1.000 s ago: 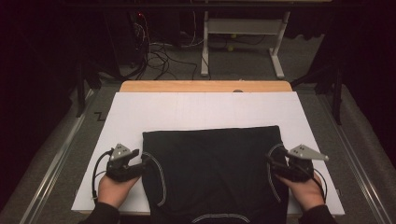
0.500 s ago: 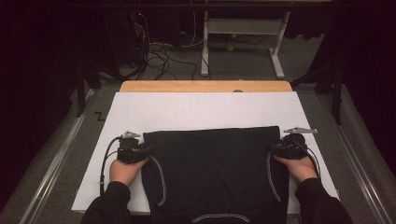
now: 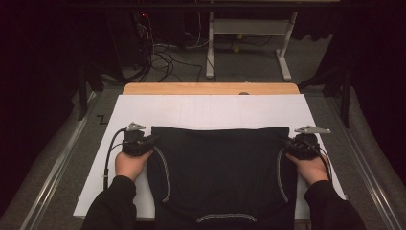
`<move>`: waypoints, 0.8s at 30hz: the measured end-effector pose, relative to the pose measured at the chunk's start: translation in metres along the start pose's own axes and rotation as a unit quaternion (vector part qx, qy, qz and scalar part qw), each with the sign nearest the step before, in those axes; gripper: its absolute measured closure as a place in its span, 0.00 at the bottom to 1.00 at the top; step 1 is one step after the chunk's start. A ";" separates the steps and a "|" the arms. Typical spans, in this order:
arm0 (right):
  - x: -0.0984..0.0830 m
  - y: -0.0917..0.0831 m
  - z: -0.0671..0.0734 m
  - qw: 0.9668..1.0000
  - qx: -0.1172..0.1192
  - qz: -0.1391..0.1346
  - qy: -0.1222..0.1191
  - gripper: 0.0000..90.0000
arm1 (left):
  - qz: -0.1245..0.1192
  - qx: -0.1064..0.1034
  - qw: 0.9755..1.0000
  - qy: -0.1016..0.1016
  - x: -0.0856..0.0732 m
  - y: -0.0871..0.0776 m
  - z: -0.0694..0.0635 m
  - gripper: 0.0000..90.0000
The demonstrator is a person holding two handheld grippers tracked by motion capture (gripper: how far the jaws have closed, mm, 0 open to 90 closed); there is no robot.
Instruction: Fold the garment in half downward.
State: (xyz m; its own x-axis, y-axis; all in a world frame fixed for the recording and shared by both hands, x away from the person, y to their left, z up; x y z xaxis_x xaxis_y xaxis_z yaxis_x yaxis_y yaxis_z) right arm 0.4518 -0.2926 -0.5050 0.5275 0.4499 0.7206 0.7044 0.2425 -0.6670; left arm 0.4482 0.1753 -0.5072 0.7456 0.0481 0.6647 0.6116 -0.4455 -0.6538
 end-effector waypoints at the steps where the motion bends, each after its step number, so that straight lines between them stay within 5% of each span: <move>1: 0.003 0.000 -0.006 1.000 -0.010 0.000 -0.003 0.85 | 0.001 0.000 1.000 -0.003 0.003 0.003 0.000 0.83; 7: 0.010 0.015 -0.022 1.000 -0.025 0.014 -0.001 0.83 | 0.024 0.013 1.000 -0.006 0.002 0.025 0.007 0.82; 10: 0.003 0.021 -0.020 0.999 -0.026 0.029 0.003 0.67 | 0.032 0.002 0.999 -0.013 -0.001 0.027 0.010 0.72; 13: 0.005 0.014 -0.021 0.999 -0.028 0.000 0.015 0.48 | 0.022 -0.004 1.000 -0.011 0.001 0.019 0.014 0.55; 15: 0.008 0.003 -0.017 0.999 -0.022 -0.037 0.021 0.41 | 0.006 -0.006 1.000 -0.001 0.004 0.012 0.014 0.50; 18: 0.008 -0.010 -0.008 0.998 -0.014 -0.065 0.014 0.31 | -0.030 -0.021 0.999 -0.001 0.009 -0.001 0.014 0.47; 24: 0.007 -0.030 0.018 0.994 -0.002 -0.109 0.001 0.16 | -0.062 -0.033 0.997 0.029 0.001 -0.018 0.011 0.37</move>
State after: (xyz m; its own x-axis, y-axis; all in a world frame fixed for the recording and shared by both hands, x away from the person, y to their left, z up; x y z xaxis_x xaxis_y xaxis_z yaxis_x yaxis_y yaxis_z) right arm 0.4260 -0.2818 -0.4837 0.3635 0.3855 0.8481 0.8036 0.3308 -0.4948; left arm 0.4409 0.1931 -0.4988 0.6474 0.0552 0.7601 0.6781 -0.4969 -0.5415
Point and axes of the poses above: each handheld gripper's, and its own axes: y roughly forward along the jaws, x roughly out of its top, z roughly to its left, the point moved 9 cm from there along y, roughly forward along the jaws, and after that the axes turned 13 degrees about -y, right-handed, at the moved point
